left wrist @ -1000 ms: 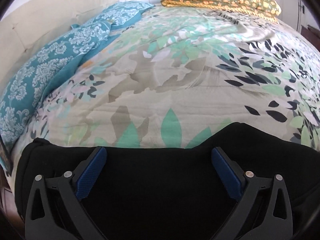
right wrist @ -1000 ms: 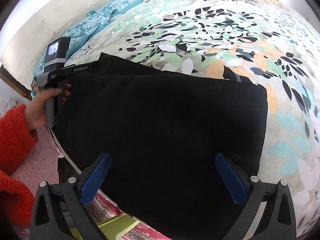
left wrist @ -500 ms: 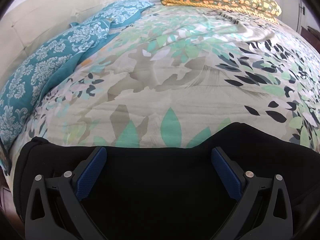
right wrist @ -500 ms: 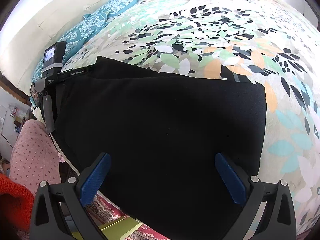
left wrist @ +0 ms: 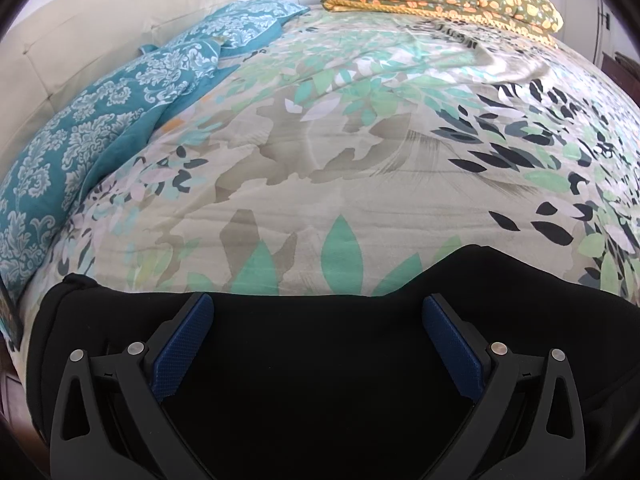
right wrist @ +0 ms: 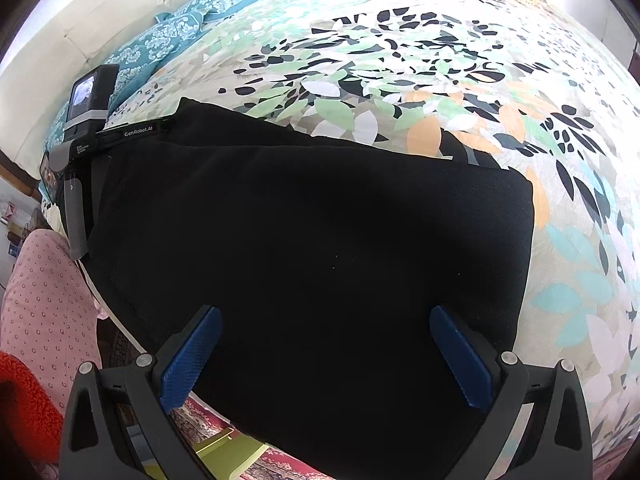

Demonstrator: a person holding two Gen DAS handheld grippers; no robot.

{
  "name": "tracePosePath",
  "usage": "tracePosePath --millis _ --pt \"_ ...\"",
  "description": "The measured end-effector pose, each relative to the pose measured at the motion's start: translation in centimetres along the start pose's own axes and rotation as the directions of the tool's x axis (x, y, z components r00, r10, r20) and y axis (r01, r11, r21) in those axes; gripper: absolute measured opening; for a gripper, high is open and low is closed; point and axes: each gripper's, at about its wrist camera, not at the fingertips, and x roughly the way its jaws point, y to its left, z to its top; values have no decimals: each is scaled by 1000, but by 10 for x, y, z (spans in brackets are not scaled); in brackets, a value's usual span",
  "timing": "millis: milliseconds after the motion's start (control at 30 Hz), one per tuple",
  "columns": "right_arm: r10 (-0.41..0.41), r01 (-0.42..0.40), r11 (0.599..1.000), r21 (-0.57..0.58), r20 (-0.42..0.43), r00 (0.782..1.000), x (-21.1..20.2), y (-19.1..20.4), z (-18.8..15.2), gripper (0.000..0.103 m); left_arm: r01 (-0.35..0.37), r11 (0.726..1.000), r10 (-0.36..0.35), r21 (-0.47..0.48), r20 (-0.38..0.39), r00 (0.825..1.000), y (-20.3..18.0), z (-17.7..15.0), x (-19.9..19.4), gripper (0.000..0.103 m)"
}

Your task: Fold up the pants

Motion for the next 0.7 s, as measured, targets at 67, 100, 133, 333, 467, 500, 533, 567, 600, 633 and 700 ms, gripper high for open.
tracePosePath --millis 67,100,133,333,467,500,533,567,600,633,700 --pt "-4 4 1000 10 -2 1000 1 0 0 103 0 1000 0 0 0 1000 0 0 0 103" --pt "-9 9 1000 10 -3 1000 1 1 0 103 0 1000 0 0 0 1000 0 0 0 103" --pt "-17 17 1000 5 -4 1000 1 2 1 103 0 1000 0 0 0 1000 0 0 0 103" --pt "-83 83 996 -43 -19 996 7 11 0 103 0 1000 0 0 0 1000 0 0 0 103" --pt "-91 90 995 -38 -28 995 9 11 1 103 0 1000 0 0 0 1000 0 0 0 103" --pt "-98 97 995 -38 -34 995 9 12 2 103 0 1000 0 0 0 1000 0 0 0 103" --pt "-105 104 994 -37 -40 994 10 13 3 103 0 1000 0 0 0 1000 0 0 0 103" --pt "-111 110 993 -36 -45 993 11 13 3 103 0 1000 0 0 0 1000 0 0 0 103" --pt "-117 115 993 -35 -50 992 12 14 4 103 0 1000 0 0 0 1000 0 0 0 103" --pt "-122 120 992 -37 -54 991 13 15 4 103 0 1000 0 0 0 1000 0 0 0 103" --pt "-131 128 991 -44 -63 989 14 16 5 103 0 1000 0 0 0 1000 0 0 0 103"
